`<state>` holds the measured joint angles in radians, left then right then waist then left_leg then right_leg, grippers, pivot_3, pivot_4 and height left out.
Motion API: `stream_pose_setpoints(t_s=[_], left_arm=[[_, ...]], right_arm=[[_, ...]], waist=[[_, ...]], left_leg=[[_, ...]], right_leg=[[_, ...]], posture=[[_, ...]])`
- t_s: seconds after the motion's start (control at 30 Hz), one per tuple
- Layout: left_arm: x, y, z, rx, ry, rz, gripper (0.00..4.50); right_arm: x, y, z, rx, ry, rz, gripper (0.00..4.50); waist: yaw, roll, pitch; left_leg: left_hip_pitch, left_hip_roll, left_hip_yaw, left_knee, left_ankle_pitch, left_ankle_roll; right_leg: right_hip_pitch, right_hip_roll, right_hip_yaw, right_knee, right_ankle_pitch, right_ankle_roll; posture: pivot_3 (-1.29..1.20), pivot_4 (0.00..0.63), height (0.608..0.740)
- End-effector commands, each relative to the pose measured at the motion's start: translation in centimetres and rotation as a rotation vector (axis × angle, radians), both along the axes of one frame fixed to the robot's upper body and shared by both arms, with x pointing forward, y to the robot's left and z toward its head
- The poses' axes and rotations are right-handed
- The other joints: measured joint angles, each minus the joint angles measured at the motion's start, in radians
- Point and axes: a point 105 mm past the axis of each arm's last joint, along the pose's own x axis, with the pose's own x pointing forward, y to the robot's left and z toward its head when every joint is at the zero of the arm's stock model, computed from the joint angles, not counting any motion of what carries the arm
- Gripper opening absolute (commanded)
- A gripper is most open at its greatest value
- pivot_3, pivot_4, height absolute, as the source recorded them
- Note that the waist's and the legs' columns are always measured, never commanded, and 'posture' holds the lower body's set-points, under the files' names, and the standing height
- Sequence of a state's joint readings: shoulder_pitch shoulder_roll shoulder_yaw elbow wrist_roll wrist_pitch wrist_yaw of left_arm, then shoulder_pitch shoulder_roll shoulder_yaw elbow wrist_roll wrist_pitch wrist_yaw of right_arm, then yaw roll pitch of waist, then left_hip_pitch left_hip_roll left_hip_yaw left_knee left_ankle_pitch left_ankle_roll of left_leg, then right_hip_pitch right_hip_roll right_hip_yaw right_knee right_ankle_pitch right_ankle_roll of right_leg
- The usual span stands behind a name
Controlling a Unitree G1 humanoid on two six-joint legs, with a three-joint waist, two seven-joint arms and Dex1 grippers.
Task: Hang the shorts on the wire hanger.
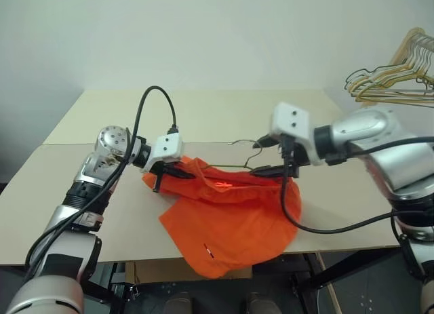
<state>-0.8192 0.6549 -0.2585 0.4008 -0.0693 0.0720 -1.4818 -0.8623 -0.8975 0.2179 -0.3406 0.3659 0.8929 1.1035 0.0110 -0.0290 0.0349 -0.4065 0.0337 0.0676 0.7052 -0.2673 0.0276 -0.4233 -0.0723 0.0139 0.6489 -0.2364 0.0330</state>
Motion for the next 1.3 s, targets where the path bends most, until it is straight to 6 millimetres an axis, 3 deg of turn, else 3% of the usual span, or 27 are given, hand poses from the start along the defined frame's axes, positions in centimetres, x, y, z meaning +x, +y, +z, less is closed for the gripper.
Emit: stream_pose_setpoints(t_s=[0.03,0.1,0.17,0.3,0.57,0.73,0.83,1.2,1.3], left_arm=[[0.1,-0.3,1.4,-0.032,-0.032,-0.001,0.00],[0.2,-0.1,1.4,-0.042,-0.016,0.014,0.00],[0.2,0.0,1.5,-0.054,-0.002,0.024,0.00],[0.0,0.1,2.4,-0.093,0.045,0.025,0.00],[0.0,0.5,2.8,-0.067,0.052,0.006,0.00],[-0.2,0.6,2.8,-0.061,0.053,0.000,0.00],[-0.1,0.7,2.8,-0.059,0.052,0.000,0.00],[-0.5,0.9,2.4,-0.048,0.041,-0.003,0.00],[-0.6,0.9,2.4,-0.046,0.029,-0.018,0.00]], right_arm=[[-0.4,-2.1,2.9,0.084,-0.071,-0.054,4.44],[-0.8,-4.2,3.4,0.105,-0.073,-0.097,4.44],[-0.9,-5.8,2.7,0.061,-0.080,-0.145,4.44],[-1.4,-8.2,-1.8,-0.007,0.049,-0.216,4.44],[0.4,-8.2,-6.0,-0.031,0.114,-0.276,4.44],[0.8,-6.3,-6.4,-0.021,0.146,-0.188,4.44],[0.6,-5.5,-6.8,-0.047,0.168,-0.123,3.82],[-0.8,-3.1,-6.3,-0.074,0.211,0.070,0.04],[-1.3,-3.1,-6.4,-0.087,0.235,0.104,0.04]], waist=[[0.001,0.000,0.000],[0.002,0.000,0.000],[0.003,0.000,0.000],[-0.001,-0.001,0.000],[-0.024,0.000,0.000],[-0.024,0.000,0.000],[-0.023,0.000,0.000],[-0.012,0.000,0.000],[-0.008,0.000,0.000]], left_leg=[[0.000,0.000,0.000,0.000,0.000,0.000],[0.000,0.000,0.000,0.000,0.000,0.000],[0.000,0.000,0.000,0.000,0.000,0.000],[0.001,0.000,0.000,0.000,0.000,0.000],[0.002,0.000,0.000,0.000,0.000,0.000],[0.001,0.000,0.000,0.000,0.000,0.000],[0.001,0.000,0.000,0.000,0.000,0.000],[0.001,0.000,0.000,0.000,0.000,0.000],[0.001,0.000,0.000,0.000,0.000,0.000]], right_leg=[[0.000,0.000,0.000,0.000,0.000,0.000],[0.000,0.000,0.000,0.000,0.000,0.000],[0.001,-0.001,0.000,-0.001,0.000,0.000],[0.002,-0.001,0.000,-0.001,0.000,0.000],[0.001,0.001,0.002,0.000,0.000,0.000],[0.001,0.001,0.002,-0.001,0.000,0.000],[0.001,0.001,0.002,-0.001,0.000,0.000],[0.001,0.001,0.002,-0.001,0.000,0.000],[0.001,0.001,0.002,-0.001,0.000,0.000]], posture=[[0.00,0.000,0.740],[0.00,0.000,0.740],[0.00,0.000,0.740],[0.00,0.000,0.740],[0.00,0.000,0.740],[0.01,0.000,0.740],[0.02,0.000,0.740],[0.04,0.000,0.740],[0.04,0.000,0.740]])
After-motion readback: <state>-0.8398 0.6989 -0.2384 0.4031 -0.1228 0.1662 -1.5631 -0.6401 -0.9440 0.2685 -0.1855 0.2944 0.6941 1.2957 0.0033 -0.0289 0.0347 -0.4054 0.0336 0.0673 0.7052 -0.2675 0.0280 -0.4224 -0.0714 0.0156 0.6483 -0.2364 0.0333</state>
